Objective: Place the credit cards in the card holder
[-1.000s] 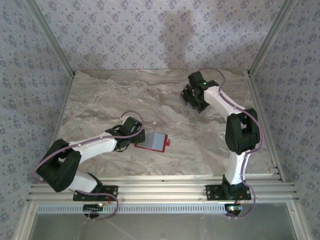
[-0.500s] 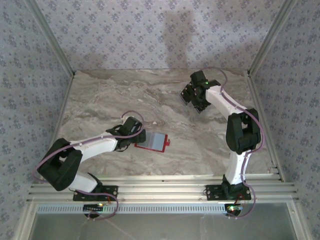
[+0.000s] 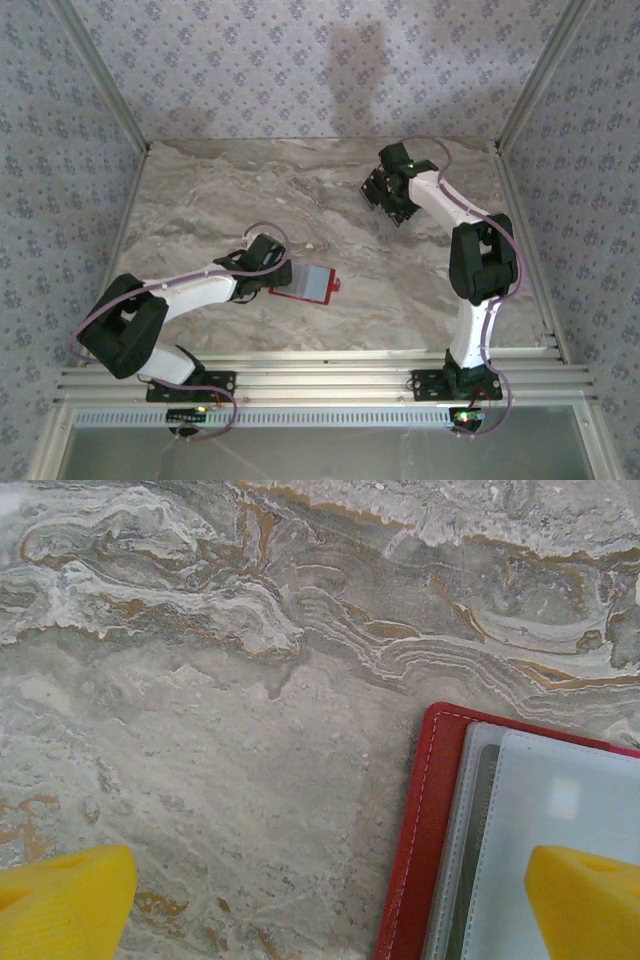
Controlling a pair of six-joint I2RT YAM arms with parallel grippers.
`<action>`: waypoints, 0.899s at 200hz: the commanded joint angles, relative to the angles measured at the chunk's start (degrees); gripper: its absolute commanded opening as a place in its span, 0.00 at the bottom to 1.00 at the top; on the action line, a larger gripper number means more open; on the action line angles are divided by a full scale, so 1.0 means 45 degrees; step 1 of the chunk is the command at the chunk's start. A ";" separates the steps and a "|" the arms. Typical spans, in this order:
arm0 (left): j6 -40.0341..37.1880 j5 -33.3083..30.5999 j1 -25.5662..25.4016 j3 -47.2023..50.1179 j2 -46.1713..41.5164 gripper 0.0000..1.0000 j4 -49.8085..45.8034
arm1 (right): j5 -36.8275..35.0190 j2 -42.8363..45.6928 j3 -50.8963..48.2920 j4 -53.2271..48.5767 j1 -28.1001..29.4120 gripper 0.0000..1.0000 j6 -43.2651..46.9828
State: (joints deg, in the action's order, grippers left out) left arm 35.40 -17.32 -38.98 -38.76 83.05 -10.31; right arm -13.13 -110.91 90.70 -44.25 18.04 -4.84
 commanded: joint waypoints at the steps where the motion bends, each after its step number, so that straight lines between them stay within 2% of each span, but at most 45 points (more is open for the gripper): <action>1: -0.0045 0.0059 0.0093 -0.0350 0.0076 1.00 0.0064 | 0.0197 0.0037 0.0484 -0.0398 -0.0009 0.22 0.0099; 56: -0.0097 0.0157 0.0088 -0.0350 0.0126 1.00 0.0098 | 0.0710 0.0083 0.0780 -0.0594 -0.0027 0.15 0.0226; 104: -0.0132 0.0194 0.0088 -0.0409 0.0200 1.00 0.0113 | 0.1079 -0.0001 0.0957 -0.0740 -0.0081 0.00 0.0264; 180: -0.0220 -0.0014 0.0118 -0.0501 0.0385 1.00 -0.0030 | 0.2044 0.1711 0.0947 -0.0488 -0.0035 0.00 -0.0226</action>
State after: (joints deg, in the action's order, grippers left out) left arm 35.35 -17.12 -38.98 -38.98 83.99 -10.28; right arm -6.68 -108.99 93.38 -46.17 18.02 -4.12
